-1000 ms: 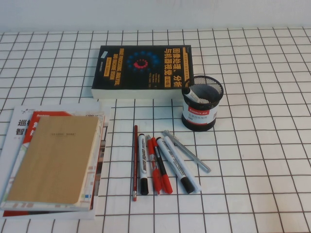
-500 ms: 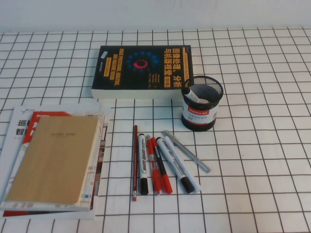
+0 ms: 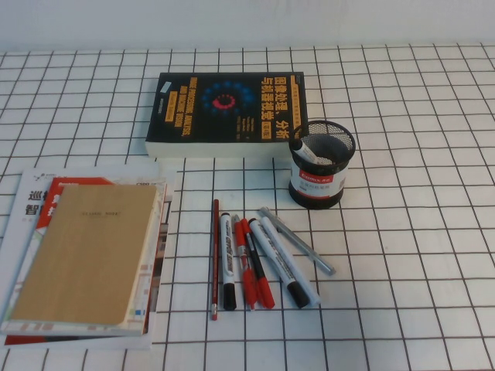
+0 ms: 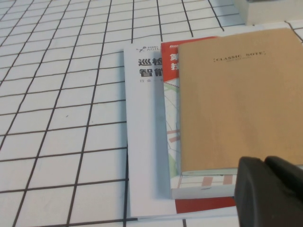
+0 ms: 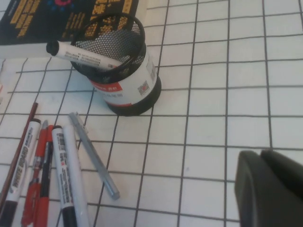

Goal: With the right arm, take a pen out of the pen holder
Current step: 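Take a marker out of the pen holder and lay it on the table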

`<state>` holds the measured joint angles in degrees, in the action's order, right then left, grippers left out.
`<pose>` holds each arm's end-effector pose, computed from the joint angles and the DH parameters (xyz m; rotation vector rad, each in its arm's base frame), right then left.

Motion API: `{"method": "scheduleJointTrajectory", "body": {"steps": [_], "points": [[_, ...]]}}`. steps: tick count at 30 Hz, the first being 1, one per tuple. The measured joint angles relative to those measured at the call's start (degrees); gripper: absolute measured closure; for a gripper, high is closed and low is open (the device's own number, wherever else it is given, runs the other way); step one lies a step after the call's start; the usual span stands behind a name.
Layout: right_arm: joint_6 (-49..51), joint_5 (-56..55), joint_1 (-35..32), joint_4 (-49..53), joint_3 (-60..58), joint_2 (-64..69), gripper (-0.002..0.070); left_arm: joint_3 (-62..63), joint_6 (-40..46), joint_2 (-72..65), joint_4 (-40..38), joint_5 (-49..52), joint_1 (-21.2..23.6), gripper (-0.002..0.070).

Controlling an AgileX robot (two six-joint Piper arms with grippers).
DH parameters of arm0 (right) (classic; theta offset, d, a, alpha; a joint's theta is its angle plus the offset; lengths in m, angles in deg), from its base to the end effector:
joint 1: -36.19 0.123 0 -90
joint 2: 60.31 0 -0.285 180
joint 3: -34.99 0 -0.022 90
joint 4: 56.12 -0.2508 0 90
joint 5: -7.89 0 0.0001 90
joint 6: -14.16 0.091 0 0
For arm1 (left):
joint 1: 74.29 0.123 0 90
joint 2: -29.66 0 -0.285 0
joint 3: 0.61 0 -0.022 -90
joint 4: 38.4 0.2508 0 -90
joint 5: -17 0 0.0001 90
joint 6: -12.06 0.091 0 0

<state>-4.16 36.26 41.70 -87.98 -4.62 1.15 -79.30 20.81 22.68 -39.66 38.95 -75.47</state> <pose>0.1826 0.0406 0.2953 -0.0507 2.2038 0.4333 0.0522 -0.0018 0.1709 0.1491 1.8729 0.0690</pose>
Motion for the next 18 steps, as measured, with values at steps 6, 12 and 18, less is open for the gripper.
{"method": "scheduleJointTrajectory", "body": {"steps": [6, 12, 18], "points": [[-1.0, -12.8, 10.5, 0.2, 1.0, 7.2, 0.0692, 0.0, 0.0, 0.0, 0.0, 0.0, 0.0, 0.0679], [-1.1, -30.5, 24.6, 7.5, 1.0, 12.5, 0.0661, 0.0, 0.0, 0.0, 0.0, 0.0, 0.0, 0.0679], [-0.3, -55.3, 32.6, 13.2, -4.4, 19.3, 0.0449, 0.0, 0.0, 0.0, 0.0, 0.0, 0.0, 0.0679]]}}
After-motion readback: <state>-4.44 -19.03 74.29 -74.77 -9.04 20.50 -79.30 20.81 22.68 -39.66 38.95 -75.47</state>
